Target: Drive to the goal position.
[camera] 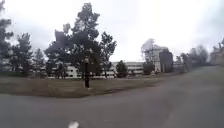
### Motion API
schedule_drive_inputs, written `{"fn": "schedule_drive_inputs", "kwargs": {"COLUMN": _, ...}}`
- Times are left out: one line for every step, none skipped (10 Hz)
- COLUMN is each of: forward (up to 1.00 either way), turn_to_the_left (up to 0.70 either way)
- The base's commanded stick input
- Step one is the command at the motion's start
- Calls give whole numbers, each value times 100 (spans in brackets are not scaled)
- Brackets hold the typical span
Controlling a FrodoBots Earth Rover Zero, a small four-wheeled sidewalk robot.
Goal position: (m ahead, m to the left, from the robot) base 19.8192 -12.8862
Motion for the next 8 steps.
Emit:
{"fn": "schedule_drive_inputs", "kwargs": {"forward": 0, "turn_to_the_left": -59}}
{"fn": "schedule_drive_inputs", "kwargs": {"forward": 0, "turn_to_the_left": -70}}
{"fn": "schedule_drive_inputs", "kwargs": {"forward": 0, "turn_to_the_left": -70}}
{"fn": "schedule_drive_inputs", "kwargs": {"forward": 0, "turn_to_the_left": -70}}
{"fn": "schedule_drive_inputs", "kwargs": {"forward": 0, "turn_to_the_left": -70}}
{"fn": "schedule_drive_inputs", "kwargs": {"forward": 0, "turn_to_the_left": -70}}
{"fn": "schedule_drive_inputs", "kwargs": {"forward": 0, "turn_to_the_left": -70}}
{"fn": "schedule_drive_inputs", "kwargs": {"forward": 0, "turn_to_the_left": -70}}
